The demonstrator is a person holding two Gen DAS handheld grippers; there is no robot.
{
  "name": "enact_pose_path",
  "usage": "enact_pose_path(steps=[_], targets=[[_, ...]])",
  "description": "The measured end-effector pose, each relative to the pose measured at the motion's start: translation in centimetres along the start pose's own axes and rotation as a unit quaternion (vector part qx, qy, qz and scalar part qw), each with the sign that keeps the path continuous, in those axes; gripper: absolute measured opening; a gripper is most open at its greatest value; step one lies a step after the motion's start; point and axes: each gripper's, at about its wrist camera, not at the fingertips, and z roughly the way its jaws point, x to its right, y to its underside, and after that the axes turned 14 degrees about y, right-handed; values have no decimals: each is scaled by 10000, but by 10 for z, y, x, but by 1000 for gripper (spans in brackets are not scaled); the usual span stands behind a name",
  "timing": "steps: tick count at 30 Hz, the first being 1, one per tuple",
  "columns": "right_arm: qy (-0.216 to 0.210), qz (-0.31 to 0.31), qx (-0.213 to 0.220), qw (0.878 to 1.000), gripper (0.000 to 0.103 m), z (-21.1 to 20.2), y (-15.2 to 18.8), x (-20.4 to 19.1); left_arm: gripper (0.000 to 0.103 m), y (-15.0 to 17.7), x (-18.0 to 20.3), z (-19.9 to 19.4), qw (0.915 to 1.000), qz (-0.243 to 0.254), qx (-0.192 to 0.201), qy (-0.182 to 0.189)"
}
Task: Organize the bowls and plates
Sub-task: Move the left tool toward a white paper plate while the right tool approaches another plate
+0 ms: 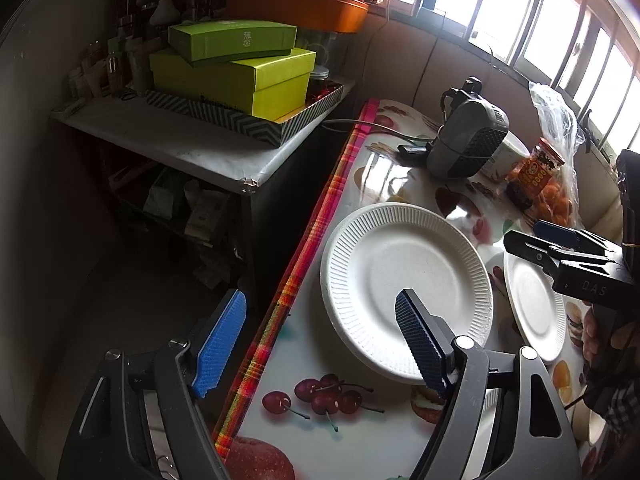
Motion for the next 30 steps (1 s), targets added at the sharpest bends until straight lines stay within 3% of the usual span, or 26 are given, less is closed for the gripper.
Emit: enact_pose_path(steps=[7, 10, 17, 23, 27, 30], targets=[[-144, -121, -292, 9994, 64, 31, -4, -5, 66, -1, -7, 16, 9998, -89, -164, 4], [-216, -112, -411, 9989, 60, 39, -6, -5, 61, -1, -9, 23, 9996, -126, -239, 24], [-394, -111, -612, 9973, 47, 47, -5, -8, 60, 2, -9, 29, 9992, -191, -355, 55], [-494, -106, -743, 9960, 36, 52, -5, -9, 48, 6, -10, 33, 9984, -283, -467, 155], [-515, -70, -792, 9955, 30, 56, -5, -9, 32, 9, -12, 38, 9970, -422, -578, 294], [-555, -49, -794, 9953, 28, 56, -5, -9, 32, 10, -14, 40, 9959, -541, -617, 369]])
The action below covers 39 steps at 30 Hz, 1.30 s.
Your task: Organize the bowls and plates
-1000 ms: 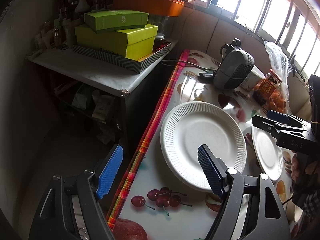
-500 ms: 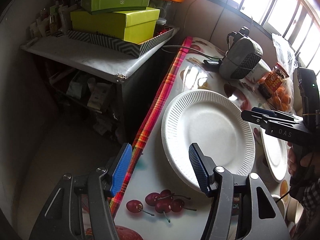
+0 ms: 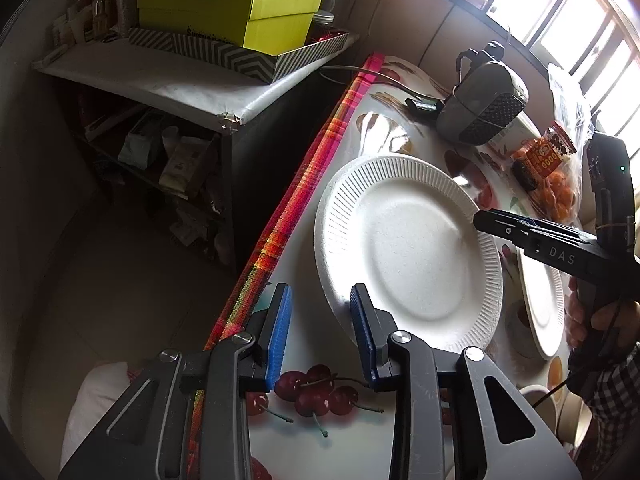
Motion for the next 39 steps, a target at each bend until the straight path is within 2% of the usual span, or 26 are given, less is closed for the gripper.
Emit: enact_pose_path(steps=[4, 15, 35, 39], targets=[[-4, -40, 4, 10000, 24, -1, -1, -2, 27, 0, 2, 0, 10000, 40, 9, 12], [-127, 56, -22, 9999, 17, 1, 0, -2, 24, -3, 3, 0, 10000, -8, 25, 72], [-222, 210, -33, 9995, 16, -3, 1, -1, 24, -3, 8, -3, 9999, 32, 58, 105], [-157, 244, -48, 9996, 16, -1, 2, 0, 24, -1, 3, -3, 9999, -88, 65, 116]])
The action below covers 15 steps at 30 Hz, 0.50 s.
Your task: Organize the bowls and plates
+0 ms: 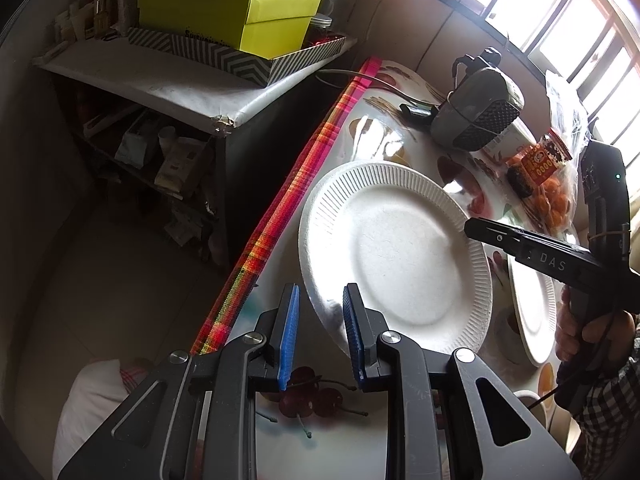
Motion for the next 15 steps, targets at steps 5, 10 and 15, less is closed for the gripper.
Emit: enact_pose_path(steps=[5, 10, 15], targets=[[-32, 12, 7, 10000, 16, 0, 0, 1, 24, 0, -12, 0, 9990, -347, -44, 268], [-26, 22, 5, 10000, 16, 0, 0, 0, 24, 1, -12, 1, 9984, -434, -79, 351], [-44, 46, -6, 10000, 16, 0, 0, 0, 16, -1, -9, 1, 9983, -451, -71, 371]])
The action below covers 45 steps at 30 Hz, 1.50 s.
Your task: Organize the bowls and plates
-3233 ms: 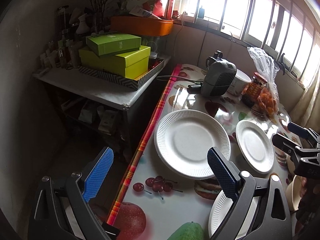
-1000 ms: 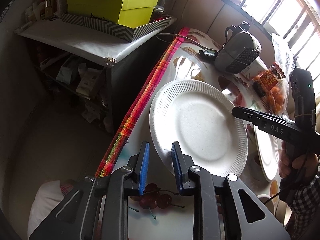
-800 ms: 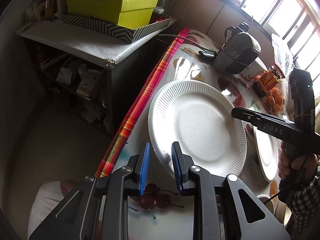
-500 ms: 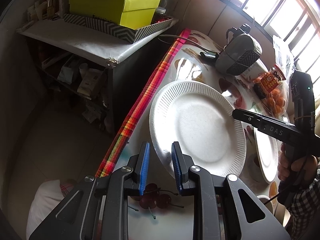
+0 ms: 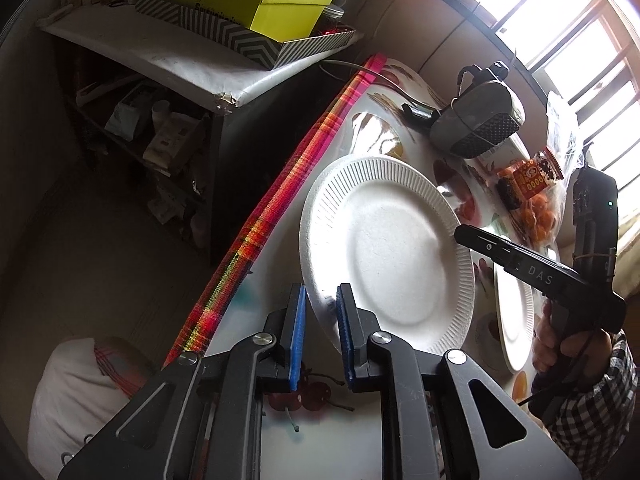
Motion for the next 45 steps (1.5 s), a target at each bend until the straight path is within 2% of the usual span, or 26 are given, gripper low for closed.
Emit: enact_pose_path(steps=[12, 25, 45], targets=[[-49, 94, -10, 9999, 16, -6, 1, 4, 16, -1, 0, -6, 9999, -94, -22, 93], [-55, 104, 194, 9997, 16, -39, 11, 0, 16, 8, 14, -29, 9999, 79, 111, 94], [-2, 252, 391, 9989, 16, -91, 53, 2, 16, 42, 34, -55, 9992, 309, 117, 229]])
